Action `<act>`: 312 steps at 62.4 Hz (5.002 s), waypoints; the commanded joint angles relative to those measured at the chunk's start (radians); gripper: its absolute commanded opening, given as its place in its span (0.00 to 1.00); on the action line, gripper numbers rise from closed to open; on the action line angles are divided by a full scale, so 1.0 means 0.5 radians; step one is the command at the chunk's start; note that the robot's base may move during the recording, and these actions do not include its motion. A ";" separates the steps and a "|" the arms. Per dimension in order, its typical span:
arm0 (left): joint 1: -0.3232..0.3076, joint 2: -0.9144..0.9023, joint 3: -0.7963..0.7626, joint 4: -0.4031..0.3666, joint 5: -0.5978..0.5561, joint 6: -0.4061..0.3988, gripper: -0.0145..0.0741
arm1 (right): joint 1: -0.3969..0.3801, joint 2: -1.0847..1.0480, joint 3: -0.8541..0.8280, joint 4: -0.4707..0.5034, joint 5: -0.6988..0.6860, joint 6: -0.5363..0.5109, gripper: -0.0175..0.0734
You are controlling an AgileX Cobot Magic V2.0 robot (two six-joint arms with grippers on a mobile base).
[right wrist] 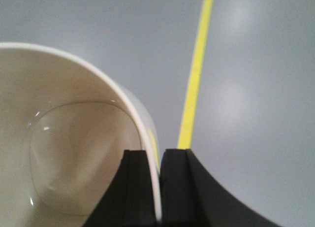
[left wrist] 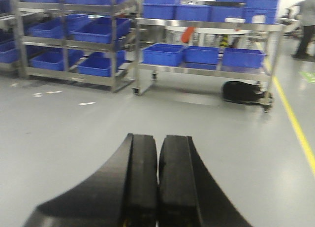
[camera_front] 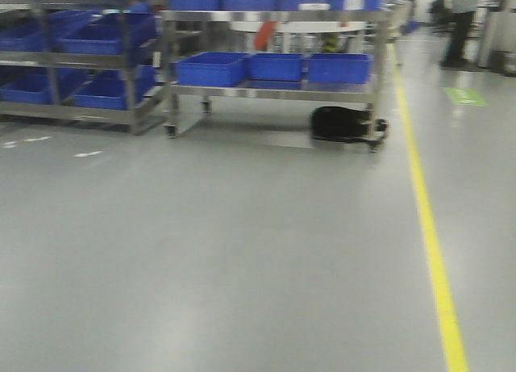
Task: Move white bin to right shelf second layer
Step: 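Drive the base away from the table holding the bin in the right gripper, then drive down the aisle toward the windows carrying the bin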
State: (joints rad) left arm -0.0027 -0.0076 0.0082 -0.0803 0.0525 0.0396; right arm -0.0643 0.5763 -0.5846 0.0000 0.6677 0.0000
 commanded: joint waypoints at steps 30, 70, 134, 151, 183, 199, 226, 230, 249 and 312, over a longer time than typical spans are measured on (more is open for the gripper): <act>-0.002 -0.033 0.055 -0.010 -0.166 -0.011 0.26 | -0.012 -0.002 -0.060 0.000 -0.167 0.000 0.25; -0.002 -0.033 0.055 -0.010 -0.166 -0.011 0.26 | -0.012 -0.002 -0.060 0.000 -0.167 0.000 0.25; -0.002 -0.033 0.055 -0.010 -0.166 -0.011 0.26 | -0.012 -0.002 -0.060 0.000 -0.167 0.000 0.25; -0.002 -0.033 0.055 -0.010 -0.166 -0.011 0.26 | -0.012 -0.002 -0.060 0.000 -0.167 0.000 0.25; -0.002 -0.033 0.055 -0.010 -0.166 -0.011 0.26 | -0.012 -0.002 -0.060 0.000 -0.167 0.000 0.25; -0.002 -0.033 0.055 -0.010 -0.166 -0.011 0.26 | -0.012 -0.002 -0.060 0.000 -0.167 0.000 0.25; -0.002 -0.033 0.055 -0.010 -0.166 -0.011 0.26 | -0.012 -0.002 -0.060 0.000 -0.167 0.000 0.25; -0.002 -0.033 0.055 -0.010 -0.166 -0.011 0.26 | -0.012 -0.002 -0.060 0.000 -0.167 0.000 0.25; -0.002 -0.033 0.055 -0.010 -0.166 -0.011 0.26 | -0.012 -0.002 -0.060 0.000 -0.167 0.000 0.25; -0.002 -0.033 0.055 -0.010 -0.166 -0.011 0.26 | -0.012 -0.002 -0.060 0.000 -0.167 0.000 0.25</act>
State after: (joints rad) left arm -0.0027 -0.0076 0.0082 -0.0803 0.0525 0.0396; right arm -0.0643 0.5763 -0.5846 0.0000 0.6693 0.0000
